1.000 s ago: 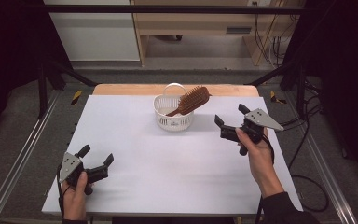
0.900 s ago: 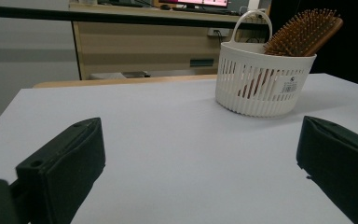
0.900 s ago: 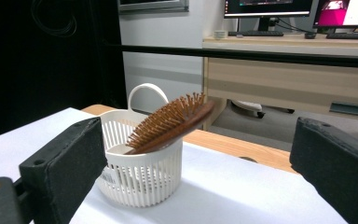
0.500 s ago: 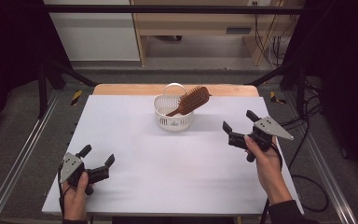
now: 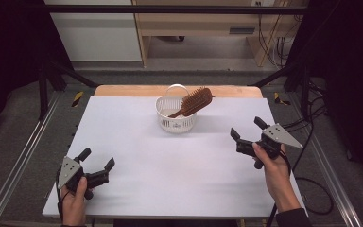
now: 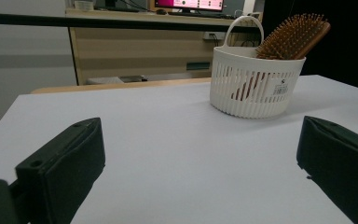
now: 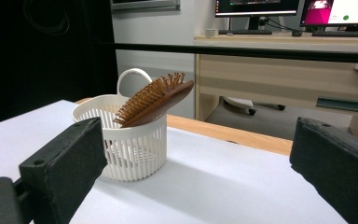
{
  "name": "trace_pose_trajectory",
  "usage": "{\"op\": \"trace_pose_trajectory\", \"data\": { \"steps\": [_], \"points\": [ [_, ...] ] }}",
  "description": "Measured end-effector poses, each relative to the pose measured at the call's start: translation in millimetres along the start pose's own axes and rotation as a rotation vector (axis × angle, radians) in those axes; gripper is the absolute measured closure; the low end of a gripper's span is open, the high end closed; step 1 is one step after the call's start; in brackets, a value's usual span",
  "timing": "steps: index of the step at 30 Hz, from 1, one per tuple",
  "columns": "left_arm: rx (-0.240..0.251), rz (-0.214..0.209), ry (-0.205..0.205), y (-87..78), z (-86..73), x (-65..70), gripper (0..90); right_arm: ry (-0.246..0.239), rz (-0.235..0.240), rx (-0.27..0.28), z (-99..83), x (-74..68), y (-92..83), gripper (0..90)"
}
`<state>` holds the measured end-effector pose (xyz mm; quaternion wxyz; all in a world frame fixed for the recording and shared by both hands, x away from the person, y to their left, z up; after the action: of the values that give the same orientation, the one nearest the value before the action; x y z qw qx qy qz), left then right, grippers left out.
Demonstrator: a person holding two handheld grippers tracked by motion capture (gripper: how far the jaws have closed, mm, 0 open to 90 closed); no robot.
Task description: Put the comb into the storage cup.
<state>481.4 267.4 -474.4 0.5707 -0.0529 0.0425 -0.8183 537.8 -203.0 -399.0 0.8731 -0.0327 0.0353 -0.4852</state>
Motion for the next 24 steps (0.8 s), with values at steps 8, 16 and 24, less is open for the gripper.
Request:
{"op": "trace_pose_trajectory", "data": {
  "steps": [8,16,24],
  "points": [
    [0.004,-0.003,-0.002,-4.5,-0.1,0.2,0.9,0.001,-0.012,0.003,-5.1,5.0,-11.6,3.5],
    [0.011,-0.020,0.008,-10.0,0.7,2.9,0.9,0.013,-0.022,0.007,-14.6,9.5,-26.2,3.4],
    [0.017,-0.031,0.014,-12.2,1.1,4.6,0.9,0.004,-0.024,-0.003,-27.9,12.0,-40.3,3.3]
  ]
}}
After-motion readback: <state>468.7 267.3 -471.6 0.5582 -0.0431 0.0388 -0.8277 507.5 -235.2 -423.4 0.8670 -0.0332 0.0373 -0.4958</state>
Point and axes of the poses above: each handheld gripper's, and its own axes: y roughly forward along the jaws, z roughly out of its top, x roughly to its right, the point moved 8 cm from there along y, roughly forward along the jaws, and after that the axes turned 5 degrees about z, right-handed, at the moved point
